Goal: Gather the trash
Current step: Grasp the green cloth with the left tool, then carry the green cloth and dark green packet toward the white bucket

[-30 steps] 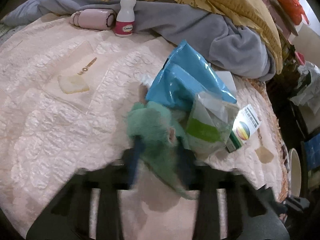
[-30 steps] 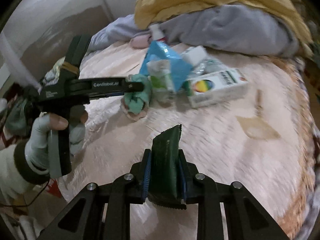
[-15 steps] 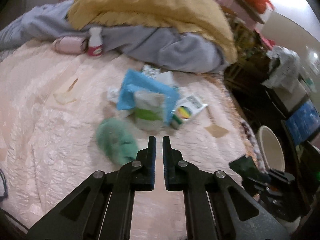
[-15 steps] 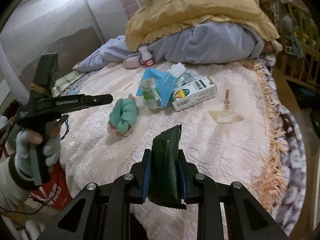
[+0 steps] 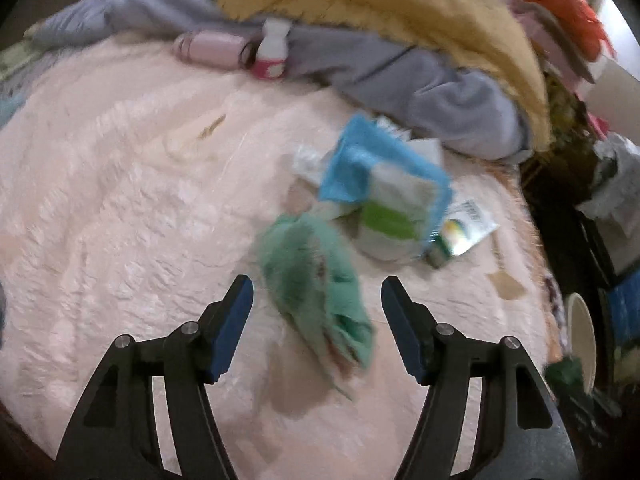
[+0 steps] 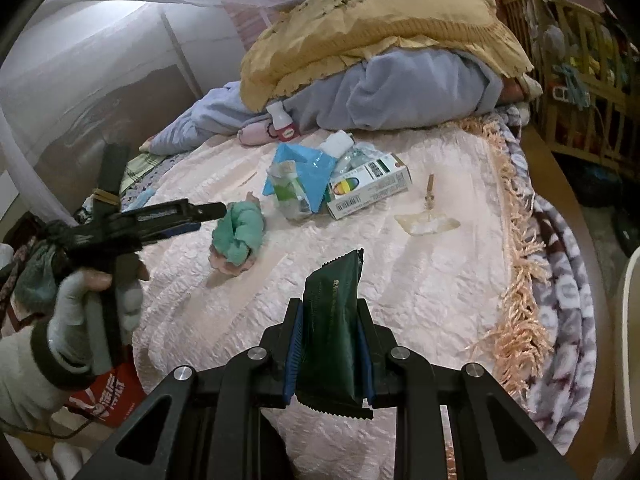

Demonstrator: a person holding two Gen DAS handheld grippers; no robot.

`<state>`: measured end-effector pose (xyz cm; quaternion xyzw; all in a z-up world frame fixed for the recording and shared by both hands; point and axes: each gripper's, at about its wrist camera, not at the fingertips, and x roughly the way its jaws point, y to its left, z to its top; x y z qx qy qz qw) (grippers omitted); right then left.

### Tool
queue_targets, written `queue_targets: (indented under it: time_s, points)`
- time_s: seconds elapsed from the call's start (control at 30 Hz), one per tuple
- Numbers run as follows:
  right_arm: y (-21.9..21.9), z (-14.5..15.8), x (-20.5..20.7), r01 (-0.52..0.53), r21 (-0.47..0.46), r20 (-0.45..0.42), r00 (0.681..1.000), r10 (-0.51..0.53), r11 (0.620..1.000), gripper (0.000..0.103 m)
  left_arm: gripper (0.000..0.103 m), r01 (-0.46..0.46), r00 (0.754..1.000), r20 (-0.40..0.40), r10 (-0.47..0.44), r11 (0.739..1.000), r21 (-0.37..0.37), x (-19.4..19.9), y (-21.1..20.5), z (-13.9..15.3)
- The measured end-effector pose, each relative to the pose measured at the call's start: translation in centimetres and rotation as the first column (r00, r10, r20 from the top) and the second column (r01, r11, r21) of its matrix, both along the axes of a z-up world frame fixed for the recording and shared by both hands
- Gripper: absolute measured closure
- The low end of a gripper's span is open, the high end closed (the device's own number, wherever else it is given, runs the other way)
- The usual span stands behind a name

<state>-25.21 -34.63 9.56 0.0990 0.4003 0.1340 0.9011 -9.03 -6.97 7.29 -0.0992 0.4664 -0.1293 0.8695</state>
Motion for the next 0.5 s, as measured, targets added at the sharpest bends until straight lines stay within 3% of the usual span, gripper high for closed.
queue_targets:
  time_s: [0.17, 0.2, 0.23, 0.3, 0.5]
  points:
    - [-0.2, -0.9, 0.5, 0.004, 0.003, -0.021, 1.0, -0.004, 1.0, 0.08, 0.04, 0.005, 0.999, -0.049, -0.007, 0.999, -0.038, 2.0, -1.0, -2.8]
    - [-0.3, -1.0, 0.5, 0.006, 0.004, -0.023, 1.0, -0.006, 1.0, 0.08, 0.055, 0.01, 0.999, -0.041, -0.011, 0.999, -0.032, 2.2, -1.2, -2.9]
    - [-0.4, -1.1, 0.5, 0.008, 0.006, -0.024, 1.0, -0.008, 1.0, 0.08, 0.058, 0.017, 0.999, -0.039, -0.018, 0.999, -0.028, 2.1, -1.3, -2.9]
    - [-0.6, -1.1, 0.5, 0.015, 0.01, -0.023, 1.0, -0.014, 1.0, 0.08, 0.069, 0.03, 0.999, -0.038, -0.031, 0.999, -0.045, 1.7, -1.3, -2.3]
    - [-1.2, 0.0, 0.0, 0.028, 0.015, 0.007, 1.0, -0.028, 0.999, 0.08, 0.07, 0.139, 0.99, 0.021, -0.138, 0.988, -0.064, -1.5, -3.1, 1.8]
